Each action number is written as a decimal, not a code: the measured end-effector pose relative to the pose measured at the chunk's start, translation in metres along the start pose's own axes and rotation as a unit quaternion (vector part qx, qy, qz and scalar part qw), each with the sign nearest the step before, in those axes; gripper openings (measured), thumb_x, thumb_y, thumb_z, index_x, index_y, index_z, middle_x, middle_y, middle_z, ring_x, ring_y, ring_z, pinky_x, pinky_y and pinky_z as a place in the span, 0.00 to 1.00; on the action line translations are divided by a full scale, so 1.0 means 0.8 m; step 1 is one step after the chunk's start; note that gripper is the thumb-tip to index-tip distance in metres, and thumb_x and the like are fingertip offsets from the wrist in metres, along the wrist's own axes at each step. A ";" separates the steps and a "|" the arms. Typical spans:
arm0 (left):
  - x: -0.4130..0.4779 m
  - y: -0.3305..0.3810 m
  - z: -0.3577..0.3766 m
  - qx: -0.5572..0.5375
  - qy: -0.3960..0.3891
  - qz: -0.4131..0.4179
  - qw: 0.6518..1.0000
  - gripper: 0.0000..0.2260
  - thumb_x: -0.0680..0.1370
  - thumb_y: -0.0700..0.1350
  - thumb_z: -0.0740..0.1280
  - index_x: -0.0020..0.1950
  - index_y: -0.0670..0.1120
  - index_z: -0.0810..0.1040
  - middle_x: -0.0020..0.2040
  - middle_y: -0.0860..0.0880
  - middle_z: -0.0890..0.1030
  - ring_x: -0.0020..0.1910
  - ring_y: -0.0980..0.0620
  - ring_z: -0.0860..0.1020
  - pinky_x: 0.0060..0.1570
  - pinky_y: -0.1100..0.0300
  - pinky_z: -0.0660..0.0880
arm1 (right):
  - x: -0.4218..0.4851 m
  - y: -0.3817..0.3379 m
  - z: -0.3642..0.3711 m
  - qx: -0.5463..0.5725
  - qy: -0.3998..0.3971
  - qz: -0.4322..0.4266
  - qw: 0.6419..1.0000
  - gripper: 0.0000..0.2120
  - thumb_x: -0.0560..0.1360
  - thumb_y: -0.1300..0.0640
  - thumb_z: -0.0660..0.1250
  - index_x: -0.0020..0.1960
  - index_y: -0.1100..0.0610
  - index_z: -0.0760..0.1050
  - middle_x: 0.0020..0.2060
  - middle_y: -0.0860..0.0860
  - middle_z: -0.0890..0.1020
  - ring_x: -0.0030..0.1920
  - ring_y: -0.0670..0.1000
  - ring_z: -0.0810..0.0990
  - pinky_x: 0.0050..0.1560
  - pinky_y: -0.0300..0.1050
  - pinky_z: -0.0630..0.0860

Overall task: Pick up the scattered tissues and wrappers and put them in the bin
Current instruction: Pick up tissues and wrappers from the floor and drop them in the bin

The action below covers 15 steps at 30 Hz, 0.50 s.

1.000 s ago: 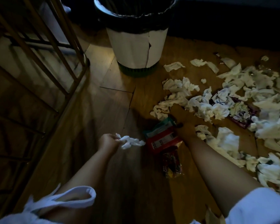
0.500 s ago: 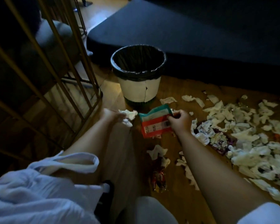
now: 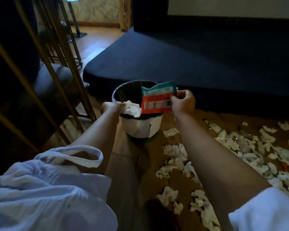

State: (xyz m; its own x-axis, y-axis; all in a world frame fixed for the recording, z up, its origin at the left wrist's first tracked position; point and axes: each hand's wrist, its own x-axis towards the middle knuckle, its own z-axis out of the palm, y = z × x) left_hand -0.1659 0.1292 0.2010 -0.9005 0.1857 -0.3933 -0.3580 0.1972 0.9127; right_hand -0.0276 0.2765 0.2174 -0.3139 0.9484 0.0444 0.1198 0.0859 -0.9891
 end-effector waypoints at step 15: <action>0.137 -0.003 0.083 -0.029 -0.063 -0.005 0.998 0.14 0.76 0.37 0.66 0.61 0.41 0.75 0.58 0.41 0.78 0.57 0.43 0.77 0.53 0.53 0.74 | 0.112 0.063 0.181 -0.077 -0.019 0.075 0.994 0.07 0.75 0.61 0.64 0.53 0.60 0.75 0.54 0.58 0.81 0.56 0.58 0.79 0.58 0.53 0.77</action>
State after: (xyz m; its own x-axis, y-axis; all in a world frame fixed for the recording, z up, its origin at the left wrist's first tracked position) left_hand -0.2472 0.2130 0.1486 -0.8596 0.3042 -0.4105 -0.3842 0.1450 0.9118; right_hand -0.1858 0.3220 0.1509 -0.3172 0.9420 -0.1096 0.3088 -0.0067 -0.9511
